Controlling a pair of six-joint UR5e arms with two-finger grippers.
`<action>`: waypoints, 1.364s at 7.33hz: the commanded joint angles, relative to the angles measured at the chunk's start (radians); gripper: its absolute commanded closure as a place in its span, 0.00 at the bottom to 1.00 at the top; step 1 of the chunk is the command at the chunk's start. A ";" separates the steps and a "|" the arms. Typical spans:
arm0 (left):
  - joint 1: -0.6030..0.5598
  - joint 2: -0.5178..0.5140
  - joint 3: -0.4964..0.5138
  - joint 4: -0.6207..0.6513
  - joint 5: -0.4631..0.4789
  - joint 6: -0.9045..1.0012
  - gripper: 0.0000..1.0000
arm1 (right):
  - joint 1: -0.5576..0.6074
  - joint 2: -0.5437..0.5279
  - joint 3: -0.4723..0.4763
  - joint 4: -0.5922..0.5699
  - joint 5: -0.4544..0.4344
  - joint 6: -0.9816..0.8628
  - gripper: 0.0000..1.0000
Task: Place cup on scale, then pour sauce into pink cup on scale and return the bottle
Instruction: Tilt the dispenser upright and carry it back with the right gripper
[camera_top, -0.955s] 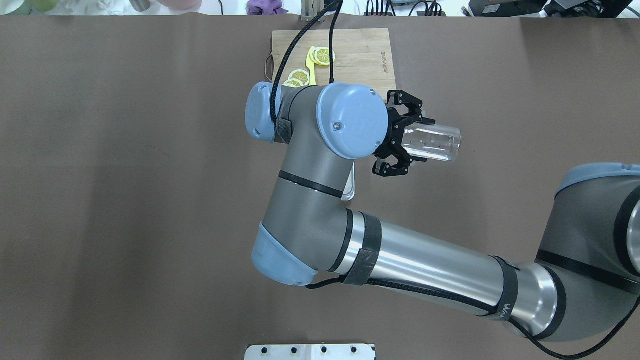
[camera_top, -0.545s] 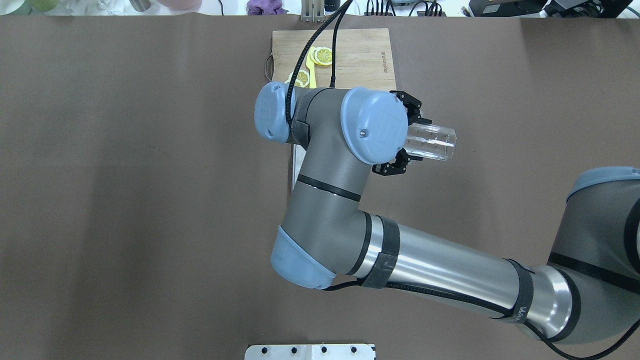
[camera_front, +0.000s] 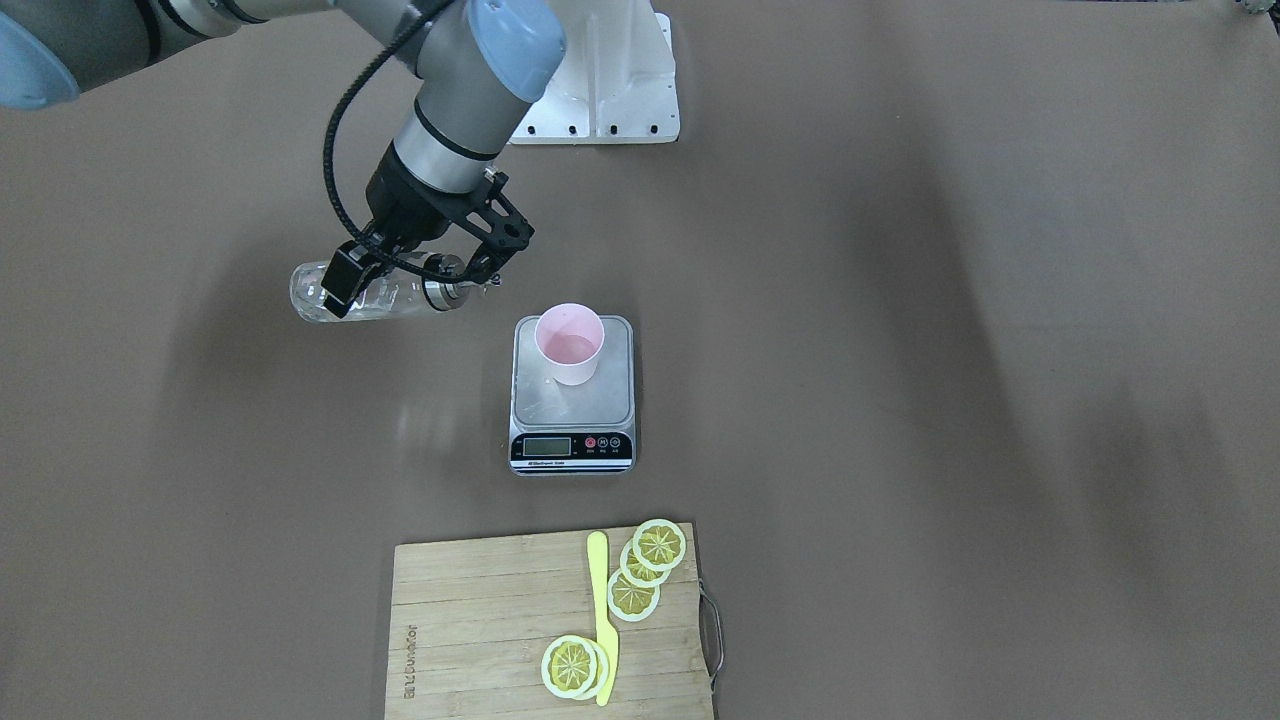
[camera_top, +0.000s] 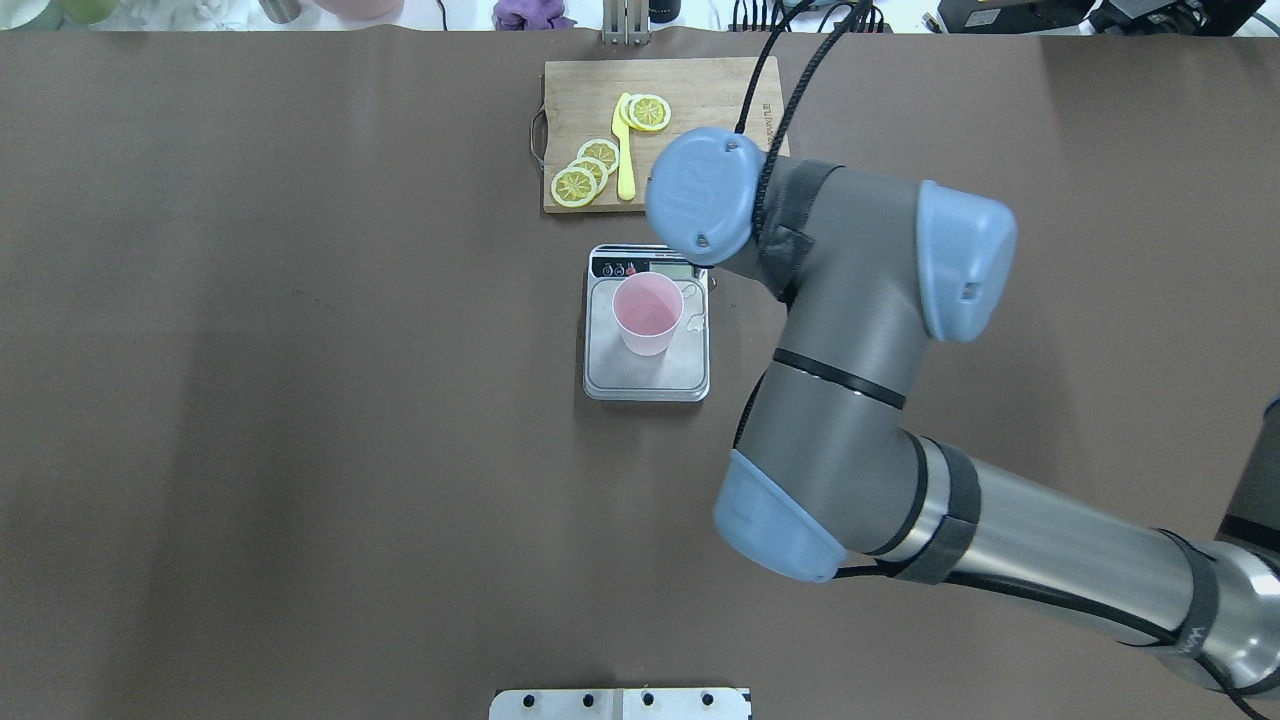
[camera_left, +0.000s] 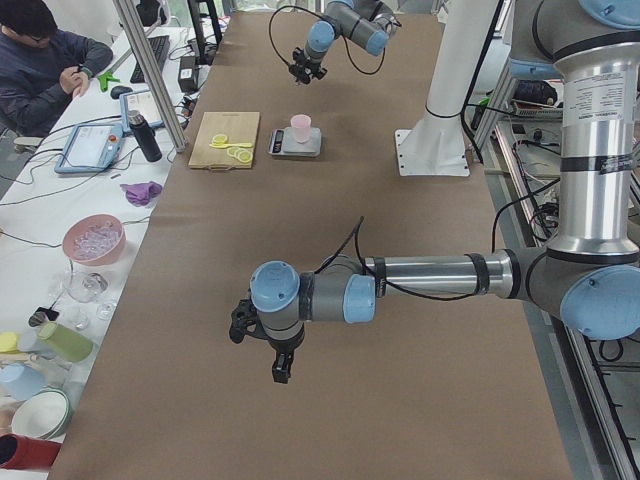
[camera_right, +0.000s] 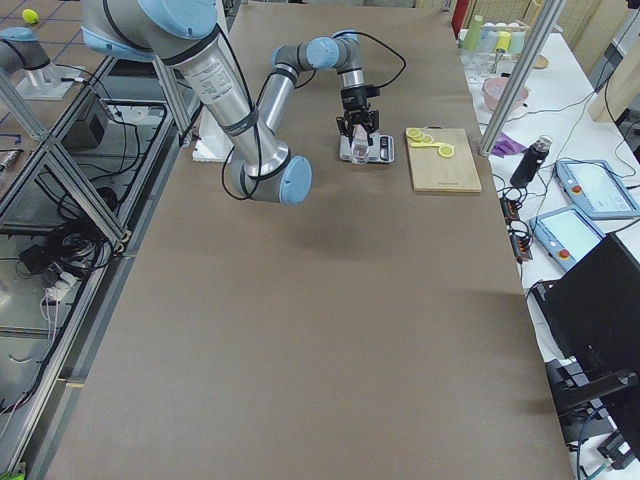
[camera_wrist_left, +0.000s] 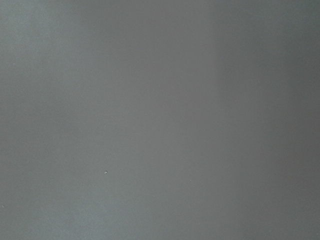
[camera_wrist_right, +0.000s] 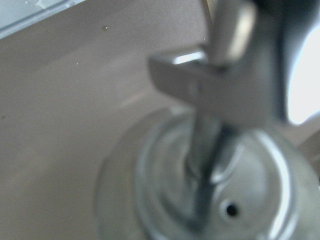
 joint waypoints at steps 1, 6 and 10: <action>-0.001 0.002 0.000 -0.003 0.000 0.000 0.01 | 0.038 -0.128 0.115 0.187 0.046 -0.020 1.00; -0.002 0.021 -0.009 -0.006 -0.003 0.003 0.01 | 0.234 -0.354 0.195 0.699 0.325 -0.014 1.00; -0.003 0.025 -0.017 -0.006 -0.003 0.003 0.01 | 0.291 -0.493 0.164 1.006 0.467 -0.007 1.00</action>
